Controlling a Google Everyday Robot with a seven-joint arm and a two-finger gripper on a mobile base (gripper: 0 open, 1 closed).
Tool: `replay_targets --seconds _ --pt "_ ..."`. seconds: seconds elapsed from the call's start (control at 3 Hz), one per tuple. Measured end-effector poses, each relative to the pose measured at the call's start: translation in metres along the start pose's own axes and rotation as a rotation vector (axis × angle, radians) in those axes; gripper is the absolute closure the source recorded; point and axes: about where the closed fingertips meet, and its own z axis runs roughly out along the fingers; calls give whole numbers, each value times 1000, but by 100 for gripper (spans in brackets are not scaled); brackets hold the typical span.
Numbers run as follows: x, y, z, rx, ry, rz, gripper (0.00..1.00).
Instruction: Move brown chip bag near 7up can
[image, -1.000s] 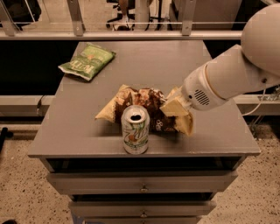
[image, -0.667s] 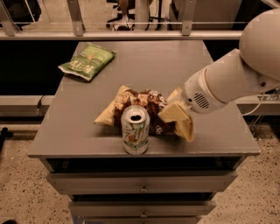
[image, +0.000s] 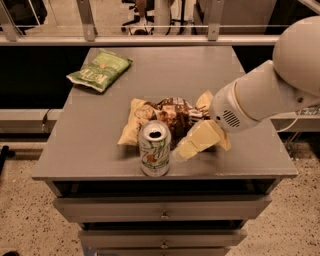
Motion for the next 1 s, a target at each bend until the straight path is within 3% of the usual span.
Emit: replay_targets --seconds 0.33,1.0 --pt "18 -33 -19 58 -7 -48 0" --pt "58 -154 -133 267 -55 -116 0"
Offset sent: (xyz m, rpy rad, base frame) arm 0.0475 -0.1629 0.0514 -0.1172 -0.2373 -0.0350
